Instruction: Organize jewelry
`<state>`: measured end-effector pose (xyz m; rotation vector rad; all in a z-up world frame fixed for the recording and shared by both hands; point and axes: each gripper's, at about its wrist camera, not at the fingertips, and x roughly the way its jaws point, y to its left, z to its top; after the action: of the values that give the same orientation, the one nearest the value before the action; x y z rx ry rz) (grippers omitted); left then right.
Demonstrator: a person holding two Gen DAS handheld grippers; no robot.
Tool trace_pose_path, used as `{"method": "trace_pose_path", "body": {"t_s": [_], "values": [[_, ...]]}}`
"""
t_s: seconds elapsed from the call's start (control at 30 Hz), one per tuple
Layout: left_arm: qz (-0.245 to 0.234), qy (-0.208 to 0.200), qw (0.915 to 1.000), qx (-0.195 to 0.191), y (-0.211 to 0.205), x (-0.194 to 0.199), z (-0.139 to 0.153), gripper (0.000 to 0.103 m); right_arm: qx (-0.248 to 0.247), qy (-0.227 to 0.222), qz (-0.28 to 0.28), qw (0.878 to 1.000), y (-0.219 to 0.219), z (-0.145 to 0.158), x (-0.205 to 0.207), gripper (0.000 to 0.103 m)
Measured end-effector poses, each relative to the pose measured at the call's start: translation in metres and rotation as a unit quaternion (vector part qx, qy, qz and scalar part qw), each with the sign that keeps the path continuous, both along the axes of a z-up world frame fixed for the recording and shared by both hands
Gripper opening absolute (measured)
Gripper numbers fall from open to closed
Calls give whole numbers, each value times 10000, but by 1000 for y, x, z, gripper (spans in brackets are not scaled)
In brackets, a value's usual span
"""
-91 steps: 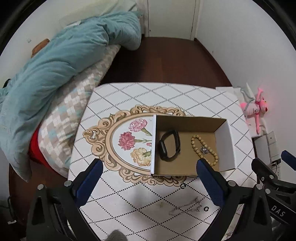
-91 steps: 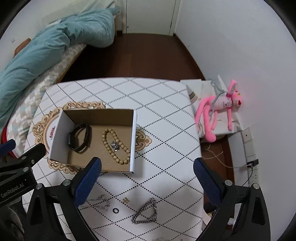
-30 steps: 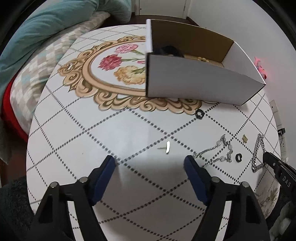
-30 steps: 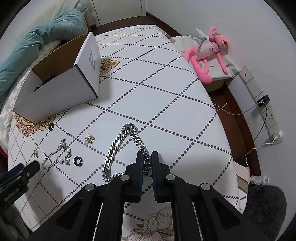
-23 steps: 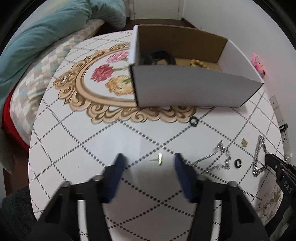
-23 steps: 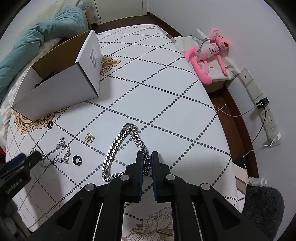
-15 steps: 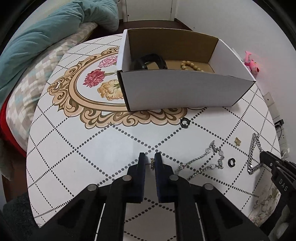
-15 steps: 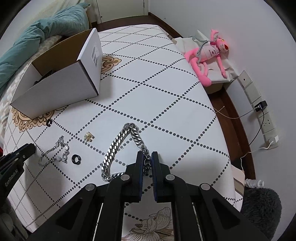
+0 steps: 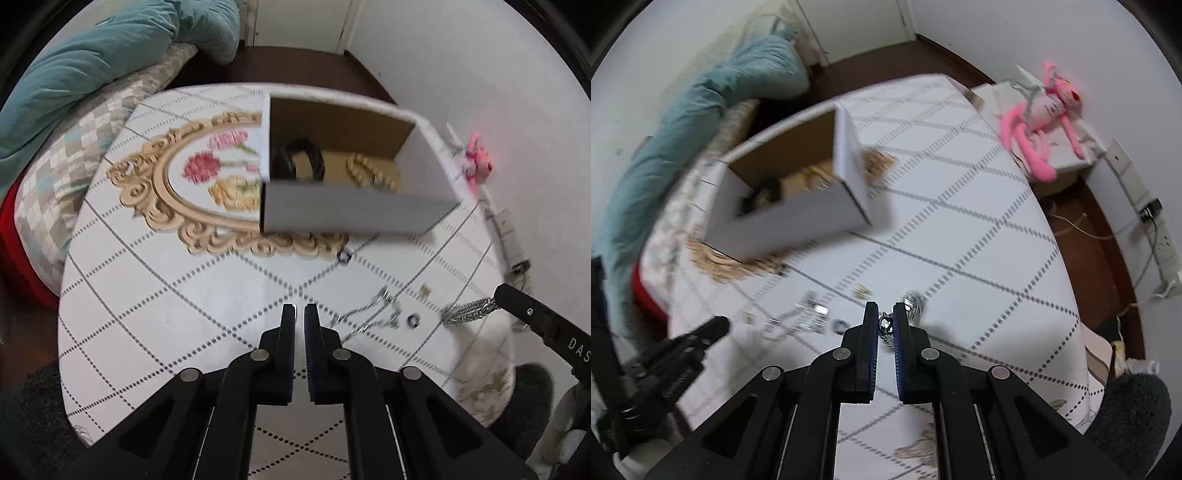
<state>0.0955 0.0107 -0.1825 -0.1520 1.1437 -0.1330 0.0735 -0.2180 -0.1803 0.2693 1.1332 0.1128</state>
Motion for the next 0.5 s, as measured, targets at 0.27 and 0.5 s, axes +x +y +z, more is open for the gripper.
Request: {"method": "trace_pose_path", "body": {"t_s": [0.27,0.5], "values": [[44,-481,9984,-278,15,30,62,3,405,-609,476,9962,20,74,25,8],[11,-602,9980,-188,16,80,83,3,188,-856,795,9930,42,102,77,8]]}}
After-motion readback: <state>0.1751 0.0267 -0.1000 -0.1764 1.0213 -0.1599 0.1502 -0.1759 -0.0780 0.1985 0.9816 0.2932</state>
